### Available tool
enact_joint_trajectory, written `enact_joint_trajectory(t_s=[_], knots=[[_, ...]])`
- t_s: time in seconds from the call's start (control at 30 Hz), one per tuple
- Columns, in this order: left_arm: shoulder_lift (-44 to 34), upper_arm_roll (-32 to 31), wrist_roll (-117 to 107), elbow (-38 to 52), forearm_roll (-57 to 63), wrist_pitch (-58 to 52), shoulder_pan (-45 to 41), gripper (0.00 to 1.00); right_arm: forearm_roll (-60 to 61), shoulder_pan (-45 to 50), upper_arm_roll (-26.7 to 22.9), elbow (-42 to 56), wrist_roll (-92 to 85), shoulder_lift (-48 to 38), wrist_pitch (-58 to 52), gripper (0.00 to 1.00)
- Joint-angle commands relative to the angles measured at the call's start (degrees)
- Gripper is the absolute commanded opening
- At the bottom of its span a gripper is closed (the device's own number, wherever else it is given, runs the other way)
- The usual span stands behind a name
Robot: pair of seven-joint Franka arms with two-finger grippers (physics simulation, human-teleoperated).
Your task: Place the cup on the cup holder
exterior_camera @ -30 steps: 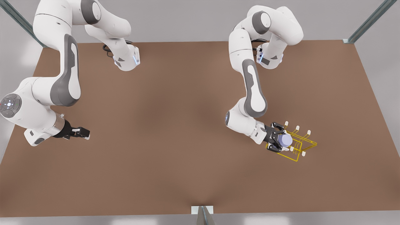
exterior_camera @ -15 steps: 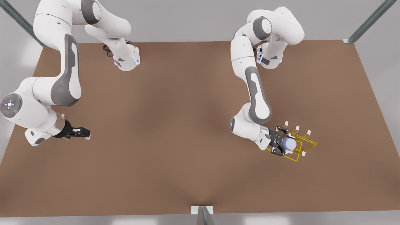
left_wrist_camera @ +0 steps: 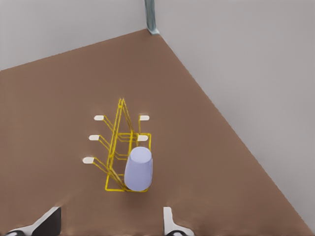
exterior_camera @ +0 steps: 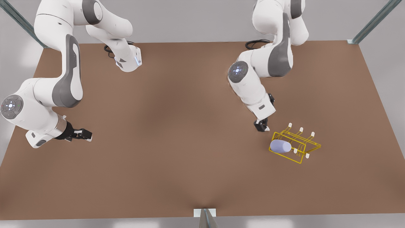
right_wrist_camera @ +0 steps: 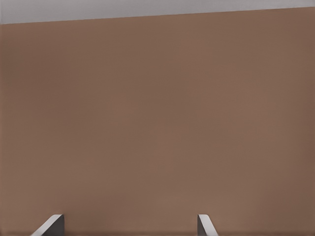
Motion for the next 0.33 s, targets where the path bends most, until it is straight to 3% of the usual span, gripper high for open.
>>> enact_joint_trajectory(t_s=[0.0,0.03,0.07,0.1,0.13,0.3], knots=[[-5.9,-8.4,76.8,1.1,-13.2,-23.3,8.5,1.00,0.0,0.0,0.0,0.0,0.1,-0.1,0.0,1.00],[-10.2,-34.9,76.6,4.6,-7.6,-22.8,28.4,1.00,0.0,0.0,0.0,0.0,0.1,-0.1,0.0,1.00],[-12.4,-53.4,76.4,2.7,0.6,-17.1,43.0,1.00,0.0,0.0,0.0,0.0,0.1,-0.1,0.0,1.00],[-17.3,-55.9,76.8,-5.2,0.9,-8.8,46.5,1.00,0.0,-0.1,0.0,0.0,0.1,-0.1,0.0,1.00],[-17.8,-56.0,77.1,-6.5,0.4,-8.3,48.5,1.00,0.0,-0.1,0.0,0.0,0.1,-0.1,0.0,1.00],[-15.1,-55.4,85.8,-3.4,0.0,-14.4,50.0,1.00,0.0,-0.2,0.0,-0.1,-0.1,-0.1,0.0,1.00]])
